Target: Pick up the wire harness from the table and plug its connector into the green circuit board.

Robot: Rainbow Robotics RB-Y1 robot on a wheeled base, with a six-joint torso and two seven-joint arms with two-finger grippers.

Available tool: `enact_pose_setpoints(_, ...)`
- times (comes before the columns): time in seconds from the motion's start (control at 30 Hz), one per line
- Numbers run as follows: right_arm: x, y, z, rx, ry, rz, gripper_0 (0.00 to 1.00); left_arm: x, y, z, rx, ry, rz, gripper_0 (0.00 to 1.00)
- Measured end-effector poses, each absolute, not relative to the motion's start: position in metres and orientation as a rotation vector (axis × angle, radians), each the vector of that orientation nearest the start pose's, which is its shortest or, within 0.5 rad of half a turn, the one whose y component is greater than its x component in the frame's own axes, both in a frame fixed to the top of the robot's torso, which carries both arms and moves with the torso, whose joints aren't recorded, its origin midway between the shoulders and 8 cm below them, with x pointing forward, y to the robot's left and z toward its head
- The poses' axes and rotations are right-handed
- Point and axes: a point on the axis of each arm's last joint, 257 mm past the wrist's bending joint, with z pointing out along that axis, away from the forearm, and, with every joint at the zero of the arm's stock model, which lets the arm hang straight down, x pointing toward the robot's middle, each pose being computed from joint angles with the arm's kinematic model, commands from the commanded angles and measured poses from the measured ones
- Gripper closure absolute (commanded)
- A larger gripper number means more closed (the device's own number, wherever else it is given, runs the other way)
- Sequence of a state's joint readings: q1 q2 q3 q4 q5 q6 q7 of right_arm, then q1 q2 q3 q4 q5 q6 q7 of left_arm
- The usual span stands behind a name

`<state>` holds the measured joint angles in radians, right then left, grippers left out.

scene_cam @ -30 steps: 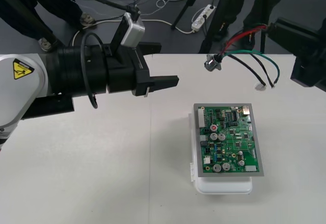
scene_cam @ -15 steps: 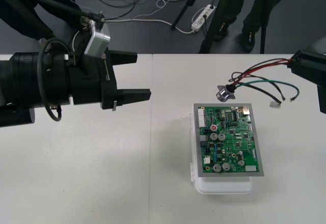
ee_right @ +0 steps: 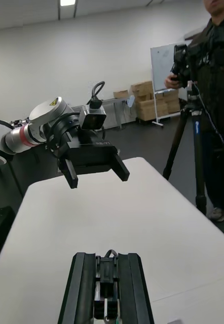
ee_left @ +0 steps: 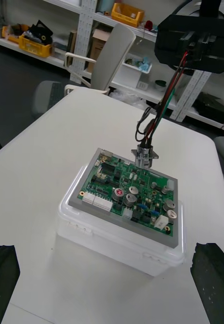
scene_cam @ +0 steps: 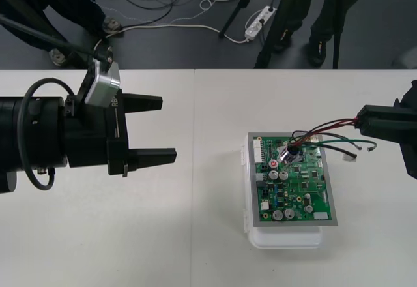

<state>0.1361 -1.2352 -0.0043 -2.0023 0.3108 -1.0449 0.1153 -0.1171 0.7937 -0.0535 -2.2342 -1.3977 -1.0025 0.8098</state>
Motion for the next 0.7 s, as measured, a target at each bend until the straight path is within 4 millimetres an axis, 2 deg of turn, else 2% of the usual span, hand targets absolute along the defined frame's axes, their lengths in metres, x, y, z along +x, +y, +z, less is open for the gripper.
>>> enact_pose_setpoints(0.4, 0.287, -0.153, -0.014, -1.198, 1.155, 0.994, 1.0, 0.301, 0.06, -0.054, 1.175, 1.451, -0.956, 0.0)
enact_pose_setpoints(0.7, 0.282, -0.145, -0.012, -1.299, 1.003, 0.838, 1.0, 0.29, 0.049, -0.038, 1.269, 1.191, -0.854, 0.0)
